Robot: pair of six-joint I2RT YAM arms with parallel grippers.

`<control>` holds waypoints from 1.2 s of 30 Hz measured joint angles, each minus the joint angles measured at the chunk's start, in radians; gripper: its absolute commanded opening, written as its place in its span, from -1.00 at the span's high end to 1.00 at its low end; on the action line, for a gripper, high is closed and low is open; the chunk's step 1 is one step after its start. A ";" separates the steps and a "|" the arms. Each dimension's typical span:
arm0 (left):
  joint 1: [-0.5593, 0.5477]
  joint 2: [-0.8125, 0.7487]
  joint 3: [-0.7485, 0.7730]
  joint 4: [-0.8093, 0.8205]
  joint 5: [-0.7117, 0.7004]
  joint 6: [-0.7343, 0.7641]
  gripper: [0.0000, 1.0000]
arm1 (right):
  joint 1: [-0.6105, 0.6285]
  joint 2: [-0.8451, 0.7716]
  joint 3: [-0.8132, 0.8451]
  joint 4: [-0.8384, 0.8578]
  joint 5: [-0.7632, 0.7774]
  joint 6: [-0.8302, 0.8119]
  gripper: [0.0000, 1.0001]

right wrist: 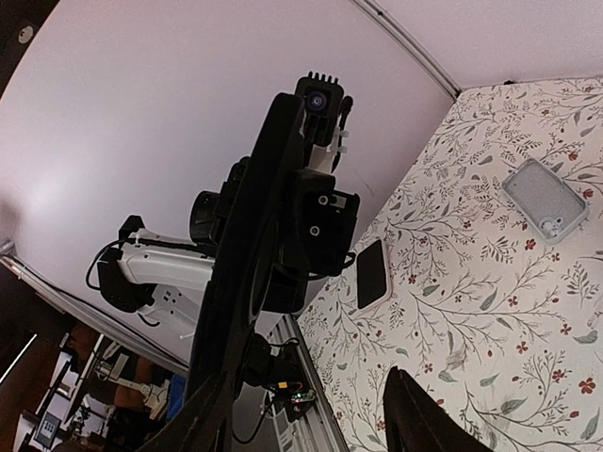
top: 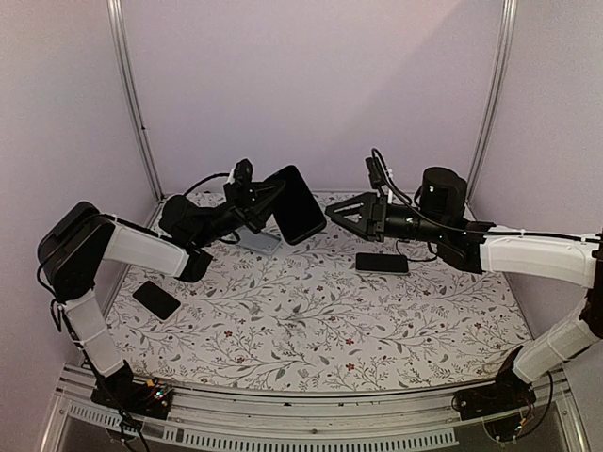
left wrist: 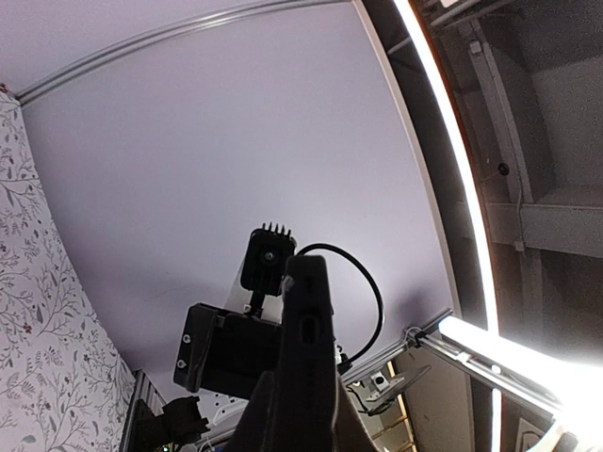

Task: Take the phone out of the phone case
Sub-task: Remove the bottom right corner of the phone case from the phone.

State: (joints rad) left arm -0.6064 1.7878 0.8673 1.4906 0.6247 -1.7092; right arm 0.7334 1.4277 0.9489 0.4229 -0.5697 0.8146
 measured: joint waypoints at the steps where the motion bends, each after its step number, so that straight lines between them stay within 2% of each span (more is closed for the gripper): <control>1: 0.000 0.000 0.000 0.000 0.000 0.000 1.00 | 0.001 -0.003 0.000 -0.004 0.000 -0.003 -0.10; 21: 0.006 -0.011 0.000 0.000 0.009 0.008 1.00 | 0.041 -0.008 0.000 -0.051 -0.016 -0.019 -0.06; 36: 0.007 -0.011 0.000 0.000 0.013 0.011 1.00 | 0.052 -0.007 0.000 -0.056 -0.011 0.002 0.33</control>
State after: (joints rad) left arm -0.5995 1.7767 0.8673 1.4902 0.6380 -1.6981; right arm 0.7853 1.4204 0.9489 0.3672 -0.5804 0.8162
